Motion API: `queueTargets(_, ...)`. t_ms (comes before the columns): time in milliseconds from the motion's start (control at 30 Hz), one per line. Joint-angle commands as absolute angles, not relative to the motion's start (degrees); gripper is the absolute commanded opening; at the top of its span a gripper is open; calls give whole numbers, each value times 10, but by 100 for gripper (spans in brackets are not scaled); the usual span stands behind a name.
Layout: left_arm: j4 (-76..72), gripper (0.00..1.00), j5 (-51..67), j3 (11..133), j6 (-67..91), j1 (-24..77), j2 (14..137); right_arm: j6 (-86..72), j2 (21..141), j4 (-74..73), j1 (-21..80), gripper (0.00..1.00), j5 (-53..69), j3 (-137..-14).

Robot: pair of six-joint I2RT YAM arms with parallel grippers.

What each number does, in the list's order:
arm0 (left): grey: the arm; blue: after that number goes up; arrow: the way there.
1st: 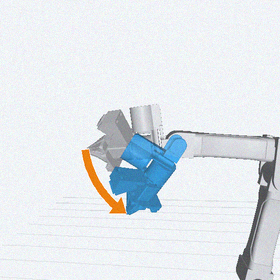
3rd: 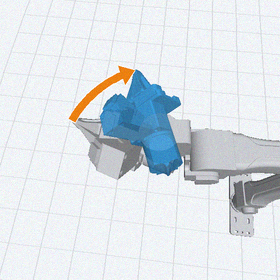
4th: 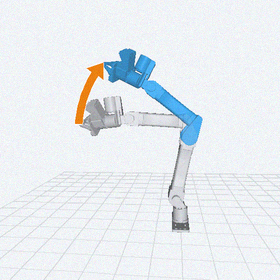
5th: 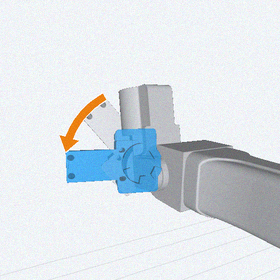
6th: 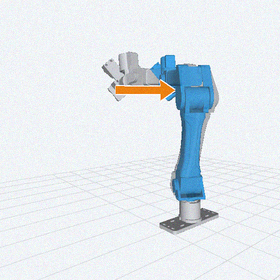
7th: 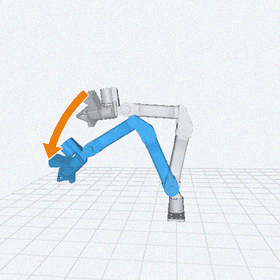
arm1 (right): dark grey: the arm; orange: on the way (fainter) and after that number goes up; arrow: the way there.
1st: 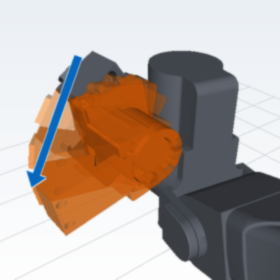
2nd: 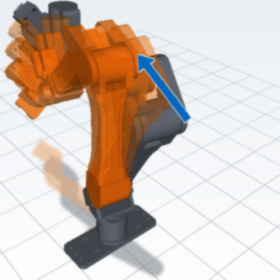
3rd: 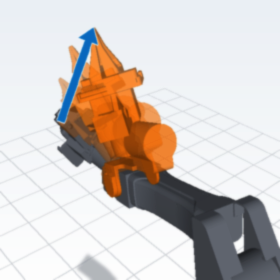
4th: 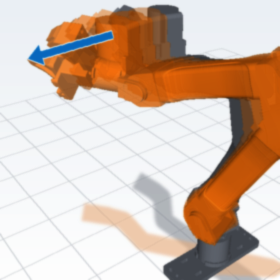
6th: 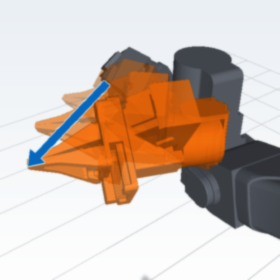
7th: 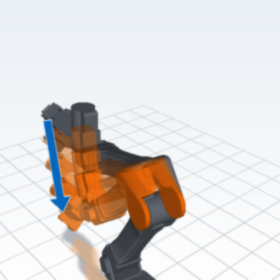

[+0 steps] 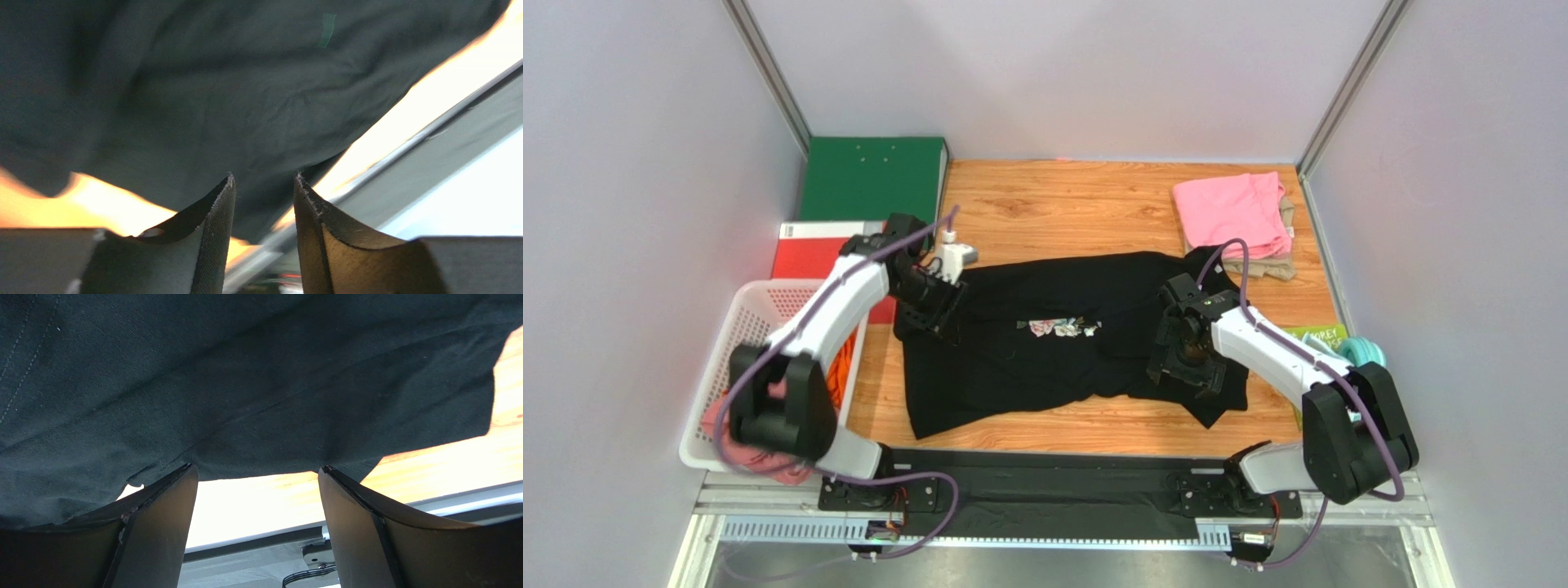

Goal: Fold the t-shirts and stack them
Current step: Grap the side of the flattened tshirt closest away from the robot with both arms

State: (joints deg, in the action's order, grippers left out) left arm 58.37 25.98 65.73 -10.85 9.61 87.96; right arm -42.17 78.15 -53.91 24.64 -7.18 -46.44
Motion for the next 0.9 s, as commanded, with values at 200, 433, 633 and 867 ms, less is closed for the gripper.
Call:
queueTargets(200,535,53,48,441,-516,211,652,-424,771,-514,245,79,-58,-474)
queueTargets(433,541,55,95,370,-605,233,612,-430,768,-514,244,79,-56,-475)
queueTargets(633,607,55,96,330,-686,236,570,-431,763,-516,245,80,-59,-472)
queueTargets(867,614,55,99,302,-701,236,569,-431,766,-512,245,82,-61,-474)
